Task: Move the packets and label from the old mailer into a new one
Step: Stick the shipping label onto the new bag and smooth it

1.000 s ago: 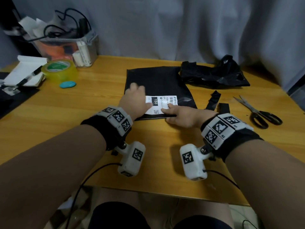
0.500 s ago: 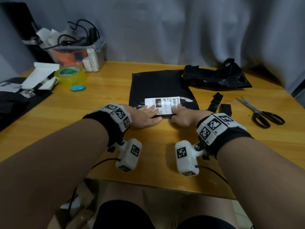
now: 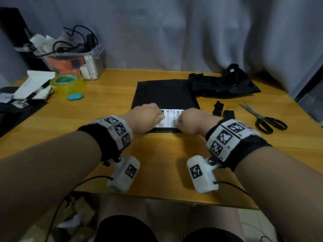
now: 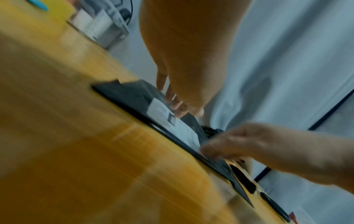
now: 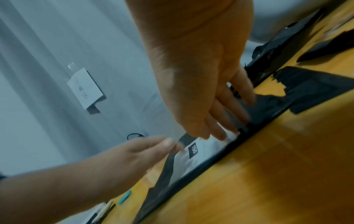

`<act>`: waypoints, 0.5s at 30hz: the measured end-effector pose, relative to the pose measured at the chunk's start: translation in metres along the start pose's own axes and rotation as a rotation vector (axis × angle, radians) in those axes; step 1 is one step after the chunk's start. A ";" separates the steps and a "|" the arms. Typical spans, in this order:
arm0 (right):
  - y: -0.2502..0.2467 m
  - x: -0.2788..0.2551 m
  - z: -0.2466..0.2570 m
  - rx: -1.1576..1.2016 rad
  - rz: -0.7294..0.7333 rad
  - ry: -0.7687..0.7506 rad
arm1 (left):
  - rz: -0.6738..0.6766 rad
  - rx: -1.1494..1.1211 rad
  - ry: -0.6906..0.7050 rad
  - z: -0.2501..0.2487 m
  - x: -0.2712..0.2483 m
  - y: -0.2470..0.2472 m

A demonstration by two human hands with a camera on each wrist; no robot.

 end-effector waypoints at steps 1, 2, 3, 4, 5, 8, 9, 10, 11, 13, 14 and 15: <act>0.000 0.007 0.004 0.030 -0.018 -0.004 | 0.013 -0.020 0.021 -0.012 0.009 0.008; 0.003 0.016 0.010 0.085 -0.020 -0.027 | 0.056 0.002 0.026 -0.020 0.017 0.021; 0.009 0.023 0.016 0.143 -0.001 -0.054 | 0.091 0.039 0.026 -0.024 0.026 0.034; 0.015 0.029 0.021 0.196 0.029 -0.081 | 0.128 0.053 -0.002 -0.022 0.032 0.044; 0.022 0.034 0.023 0.243 0.067 -0.094 | 0.154 0.043 -0.037 -0.017 0.036 0.051; 0.034 0.044 0.011 0.300 0.131 -0.063 | 0.205 0.018 -0.050 -0.010 0.036 0.054; 0.035 0.046 0.005 0.278 0.140 -0.045 | 0.226 0.006 -0.055 -0.008 0.034 0.055; 0.037 0.047 0.000 0.257 0.153 -0.031 | 0.234 -0.006 -0.067 -0.005 0.033 0.054; 0.038 0.047 -0.004 0.238 0.164 -0.027 | 0.234 -0.014 -0.088 -0.001 0.032 0.052; 0.039 0.048 -0.008 0.211 0.177 -0.032 | 0.252 -0.037 -0.134 0.008 0.028 0.051; 0.040 0.048 -0.010 0.198 0.179 -0.029 | 0.276 -0.049 -0.161 0.013 0.025 0.052; 0.041 0.047 -0.013 0.185 0.181 -0.023 | 0.295 -0.064 -0.186 0.018 0.023 0.053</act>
Point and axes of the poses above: each hand's wrist, its own x-axis towards the middle knuckle, its own y-axis out of the palm, z = x × y, the point moved 9 cm from there along x, towards the middle knuckle, and after that the axes turned 6 degrees about z, right-handed, at the moved point
